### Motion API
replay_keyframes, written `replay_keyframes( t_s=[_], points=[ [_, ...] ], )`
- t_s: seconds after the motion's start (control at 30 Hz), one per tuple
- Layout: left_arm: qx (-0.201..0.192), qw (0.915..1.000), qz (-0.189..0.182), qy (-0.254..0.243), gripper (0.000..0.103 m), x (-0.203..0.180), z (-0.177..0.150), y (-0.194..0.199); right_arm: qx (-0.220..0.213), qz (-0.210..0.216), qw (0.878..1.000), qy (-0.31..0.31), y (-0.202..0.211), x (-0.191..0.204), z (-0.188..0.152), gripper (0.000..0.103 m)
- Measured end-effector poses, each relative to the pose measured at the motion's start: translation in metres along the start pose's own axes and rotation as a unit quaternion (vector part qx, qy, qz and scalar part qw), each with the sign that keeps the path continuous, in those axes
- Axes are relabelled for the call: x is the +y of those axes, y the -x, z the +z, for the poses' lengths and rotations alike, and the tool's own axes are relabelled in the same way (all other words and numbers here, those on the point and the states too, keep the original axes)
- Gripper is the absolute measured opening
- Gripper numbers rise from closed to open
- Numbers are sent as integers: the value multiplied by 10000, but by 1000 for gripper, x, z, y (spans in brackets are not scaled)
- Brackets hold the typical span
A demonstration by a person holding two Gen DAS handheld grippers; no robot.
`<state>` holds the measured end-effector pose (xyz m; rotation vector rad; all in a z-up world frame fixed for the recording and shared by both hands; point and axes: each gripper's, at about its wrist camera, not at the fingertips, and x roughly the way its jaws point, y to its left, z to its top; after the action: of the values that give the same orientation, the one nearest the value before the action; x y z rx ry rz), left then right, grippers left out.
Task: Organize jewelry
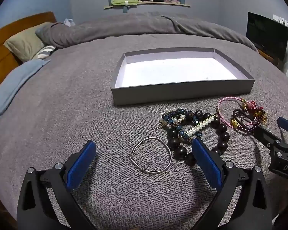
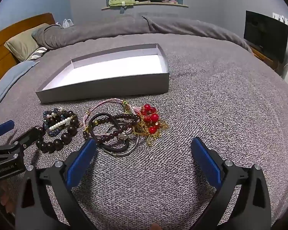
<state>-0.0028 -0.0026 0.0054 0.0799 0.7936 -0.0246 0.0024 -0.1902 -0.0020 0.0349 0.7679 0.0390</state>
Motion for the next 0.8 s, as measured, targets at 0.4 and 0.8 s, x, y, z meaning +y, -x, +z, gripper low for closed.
replay_keyframes(
  t_s=[0.4, 0.8],
  points=[
    [-36, 10000, 14, -28, 99, -4, -1, 1, 8, -3, 10000, 2, -1, 0, 1, 98],
    [-55, 10000, 10, -42, 99, -2, -2, 0, 6, 1, 10000, -11, -4, 1, 2, 98]
  ],
)
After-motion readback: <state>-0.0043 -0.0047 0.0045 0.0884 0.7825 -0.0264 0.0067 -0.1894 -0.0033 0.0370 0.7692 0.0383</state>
